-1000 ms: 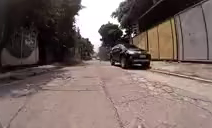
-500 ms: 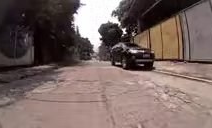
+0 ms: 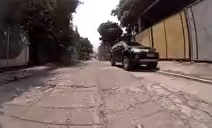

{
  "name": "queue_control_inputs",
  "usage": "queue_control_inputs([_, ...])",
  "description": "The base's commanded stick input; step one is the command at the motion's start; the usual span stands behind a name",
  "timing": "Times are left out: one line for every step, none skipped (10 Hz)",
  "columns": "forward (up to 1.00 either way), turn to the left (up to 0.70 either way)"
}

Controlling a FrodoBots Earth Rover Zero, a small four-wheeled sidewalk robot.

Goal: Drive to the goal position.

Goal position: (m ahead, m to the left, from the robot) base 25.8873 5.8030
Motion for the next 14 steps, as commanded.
queue_control_inputs([1.00,0.03])
queue_control_inputs([1.00,0.03])
queue_control_inputs([1.00,0.03])
queue_control_inputs([1.00,0.03])
queue_control_inputs([1.00,0.03])
queue_control_inputs([1.00,0.03])
queue_control_inputs([1.00,0.03])
queue_control_inputs([1.00,0.03])
queue_control_inputs([1.00,0.03])
queue_control_inputs([1.00,0.03])
queue_control_inputs([1.00,0.41])
queue_control_inputs([1.00,0.43])
queue_control_inputs([1.00,0.43])
queue_control_inputs([1.00,0.43])
